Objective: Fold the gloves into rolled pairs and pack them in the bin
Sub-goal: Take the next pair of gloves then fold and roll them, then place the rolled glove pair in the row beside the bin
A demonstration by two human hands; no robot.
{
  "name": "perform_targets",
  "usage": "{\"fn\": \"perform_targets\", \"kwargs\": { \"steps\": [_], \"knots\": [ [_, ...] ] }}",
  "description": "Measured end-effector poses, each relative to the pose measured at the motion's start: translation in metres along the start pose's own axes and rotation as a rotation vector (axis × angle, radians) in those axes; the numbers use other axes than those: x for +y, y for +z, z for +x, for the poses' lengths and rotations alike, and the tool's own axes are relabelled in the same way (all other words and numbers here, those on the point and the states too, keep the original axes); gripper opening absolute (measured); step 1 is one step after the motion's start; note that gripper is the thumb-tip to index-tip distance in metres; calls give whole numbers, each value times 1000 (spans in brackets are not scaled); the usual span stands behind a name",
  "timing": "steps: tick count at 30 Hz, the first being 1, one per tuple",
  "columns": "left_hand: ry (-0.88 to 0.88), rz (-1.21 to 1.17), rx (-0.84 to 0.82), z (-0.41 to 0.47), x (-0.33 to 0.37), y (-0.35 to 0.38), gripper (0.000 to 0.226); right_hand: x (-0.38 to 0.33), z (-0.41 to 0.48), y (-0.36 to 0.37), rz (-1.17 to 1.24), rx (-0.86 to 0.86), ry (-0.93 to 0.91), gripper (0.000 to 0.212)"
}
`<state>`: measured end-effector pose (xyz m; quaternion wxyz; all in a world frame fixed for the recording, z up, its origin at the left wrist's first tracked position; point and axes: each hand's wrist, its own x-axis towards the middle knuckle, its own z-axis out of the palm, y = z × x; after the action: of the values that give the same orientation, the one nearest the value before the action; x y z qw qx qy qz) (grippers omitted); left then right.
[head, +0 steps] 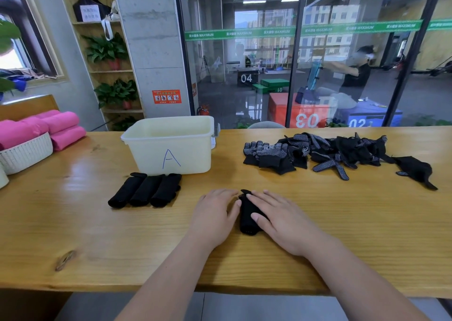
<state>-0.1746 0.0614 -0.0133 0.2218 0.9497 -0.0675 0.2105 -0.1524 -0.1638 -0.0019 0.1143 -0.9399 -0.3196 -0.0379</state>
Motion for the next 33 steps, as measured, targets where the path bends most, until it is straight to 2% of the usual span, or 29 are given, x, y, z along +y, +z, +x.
{"fn": "perform_targets", "kwargs": {
  "steps": [9, 16, 21, 24, 28, 33],
  "knots": [
    [43, 37, 59, -5, 5, -11, 33, -2, -7, -5, 60, 68, -24, 65],
    [47, 186, -40, -16, -25, -36, 43, -10, -1, -11, 19, -6, -39, 64],
    [31, 330, -30, -22, -65, -57, 47, -33, 18, -8, 38, -72, -37, 67],
    [-28, 411, 11, -26, -81, -65, 51, -53, 36, -2, 54, -73, -45, 72],
    [-228, 376, 68, -32, -84, -67, 58, -75, 61, 6, 41, -55, -65, 74],
    [-360, 359, 25, -29, -89, -63, 63, -91, 95, 20, 52, -89, -73, 73]
  ]
}}
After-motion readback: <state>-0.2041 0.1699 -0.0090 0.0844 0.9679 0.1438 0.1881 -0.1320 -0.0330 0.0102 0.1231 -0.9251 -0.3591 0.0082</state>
